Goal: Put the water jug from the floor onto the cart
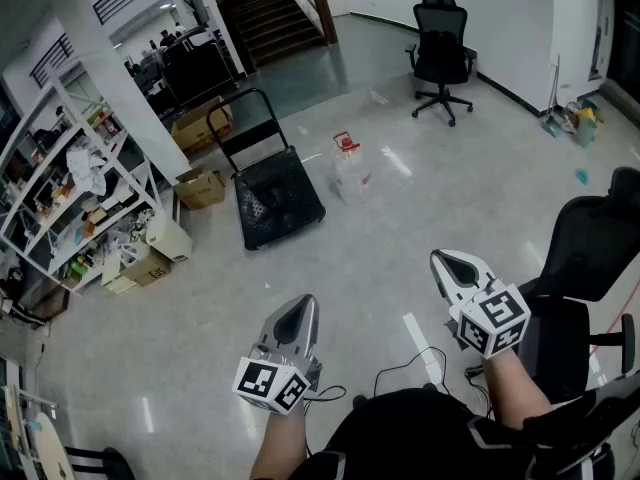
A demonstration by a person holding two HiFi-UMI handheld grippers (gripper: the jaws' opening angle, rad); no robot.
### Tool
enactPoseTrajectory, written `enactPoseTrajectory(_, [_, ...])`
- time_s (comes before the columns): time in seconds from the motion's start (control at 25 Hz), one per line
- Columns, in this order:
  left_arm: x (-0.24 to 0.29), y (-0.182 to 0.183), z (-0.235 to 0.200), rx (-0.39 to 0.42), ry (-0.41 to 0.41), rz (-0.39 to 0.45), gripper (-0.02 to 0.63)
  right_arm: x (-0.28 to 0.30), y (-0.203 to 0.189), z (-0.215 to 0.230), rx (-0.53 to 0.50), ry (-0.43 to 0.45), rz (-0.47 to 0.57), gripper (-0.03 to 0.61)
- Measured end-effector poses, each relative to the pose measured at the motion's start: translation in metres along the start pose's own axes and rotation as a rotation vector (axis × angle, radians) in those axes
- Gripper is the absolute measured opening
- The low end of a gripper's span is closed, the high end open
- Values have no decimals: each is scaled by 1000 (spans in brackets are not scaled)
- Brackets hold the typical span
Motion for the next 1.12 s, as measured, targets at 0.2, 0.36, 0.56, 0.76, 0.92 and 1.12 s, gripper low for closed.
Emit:
enactPoseTrajectory(0.2, [-1, 8, -5, 4, -3, 2, -3, 6, 1, -5, 4, -5, -2, 2])
enactPoseTrajectory(0.36, [0, 9, -8, 11, -12, -8, -3, 10, 0, -6, 7, -9, -8, 2])
enactPoseTrajectory(0.56, [-4, 7, -13, -7, -19, -11, -3, 13, 3, -15, 6, -13, -14, 2])
enactPoseTrajectory(0.76, [-8, 4, -21, 1, -21, -15, -3, 20, 2, -24, 1, -13, -16, 2])
enactPoseTrajectory(0.92, [-11, 6, -26, 10, -23, -12, -3, 26, 3, -30, -8, -12, -14, 2])
enactPoseTrajectory(1.12, [-17, 7, -34, 15, -30, -9, -3, 32, 4, -34, 28, -30, 8, 2])
Point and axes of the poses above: the fingertips, and each gripper's own axes: x forward along the fingers, z to its right, y out of its top, the point moved 8 cm from there along -x, backward along the fingers, and after that the axes turned 2 degrees about y, right-handed, at the moved point
